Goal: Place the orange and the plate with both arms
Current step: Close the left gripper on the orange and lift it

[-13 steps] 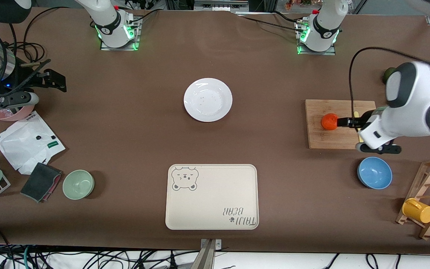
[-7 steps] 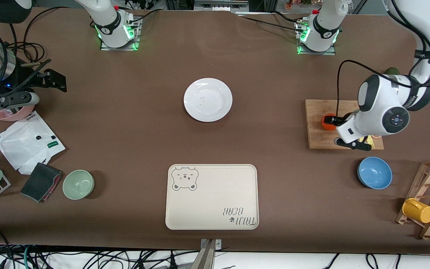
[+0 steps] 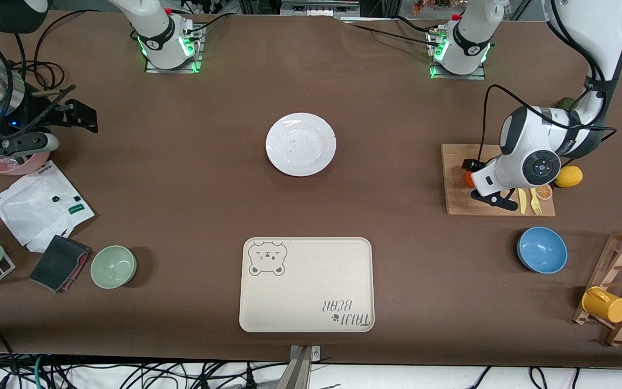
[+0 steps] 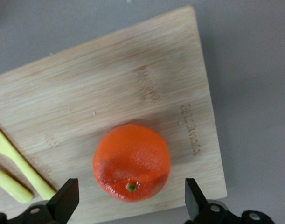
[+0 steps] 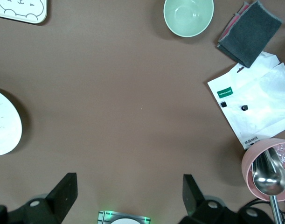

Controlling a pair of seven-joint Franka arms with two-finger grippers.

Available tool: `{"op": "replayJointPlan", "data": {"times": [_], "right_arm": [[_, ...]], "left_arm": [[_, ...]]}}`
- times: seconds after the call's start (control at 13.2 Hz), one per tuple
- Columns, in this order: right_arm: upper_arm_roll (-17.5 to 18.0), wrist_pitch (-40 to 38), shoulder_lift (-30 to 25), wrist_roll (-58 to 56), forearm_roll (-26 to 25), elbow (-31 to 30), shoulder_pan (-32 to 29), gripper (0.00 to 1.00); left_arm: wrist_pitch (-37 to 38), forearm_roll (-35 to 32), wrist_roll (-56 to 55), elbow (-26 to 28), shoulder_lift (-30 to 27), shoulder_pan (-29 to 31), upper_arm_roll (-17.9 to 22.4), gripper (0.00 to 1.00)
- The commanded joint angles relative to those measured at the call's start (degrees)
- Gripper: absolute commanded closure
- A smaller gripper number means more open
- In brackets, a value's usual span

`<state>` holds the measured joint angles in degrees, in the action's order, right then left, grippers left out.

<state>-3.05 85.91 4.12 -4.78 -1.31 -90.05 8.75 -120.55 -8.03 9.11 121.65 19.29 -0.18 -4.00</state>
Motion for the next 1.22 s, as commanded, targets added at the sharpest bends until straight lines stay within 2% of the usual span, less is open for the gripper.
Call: {"op": "replayJointPlan", "data": {"times": [0.0, 0.38, 0.46, 0.61, 0.68, 0.76, 0.91, 0.99, 1.14], "right_arm": [[0.1, 0.0, -0.4, 0.5, 0.3, -0.3, 0.1, 0.0], [0.1, 0.0, -0.4, 0.5, 0.3, -0.3, 0.1, 0.0], [0.1, 0.0, -0.4, 0.5, 0.3, -0.3, 0.1, 0.0], [0.1, 0.0, -0.4, 0.5, 0.3, -0.3, 0.1, 0.0], [0.2, 0.0, -0.4, 0.5, 0.3, -0.2, 0.2, 0.0], [0.2, 0.0, -0.4, 0.5, 0.3, -0.2, 0.2, 0.0], [0.2, 0.0, -0.4, 0.5, 0.3, -0.2, 0.2, 0.0], [0.2, 0.1, -0.4, 0.5, 0.3, -0.2, 0.2, 0.0], [0.3, 0.3, -0.4, 0.6, 0.4, -0.3, 0.4, 0.0]], "left_arm": [[-7.2, -2.1, 1.4, 4.7, -0.7, 0.4, 0.0, 0.0], [-12.0, -4.7, 1.5, 6.4, 0.0, 1.1, 0.0, 0.01], [-12.0, -4.7, 1.5, 6.5, 0.2, 1.3, 0.0, 0.08], [-11.7, -4.7, 1.5, 6.3, 0.2, 1.5, -0.1, 0.51], [-11.2, -4.7, 1.5, 6.2, 0.1, 1.3, -0.1, 0.62], [-10.2, -4.7, 1.5, 5.8, -0.4, 1.3, -0.2, 0.66], [-5.0, -4.5, 1.3, 3.2, -2.8, 0.5, -0.4, 0.66], [-0.9, -3.9, 1.1, 1.2, -3.9, 0.4, -2.3, 0.66], [8.8, -3.2, -1.2, -6.3, -4.1, 0.4, -6.9, 0.66]]}}
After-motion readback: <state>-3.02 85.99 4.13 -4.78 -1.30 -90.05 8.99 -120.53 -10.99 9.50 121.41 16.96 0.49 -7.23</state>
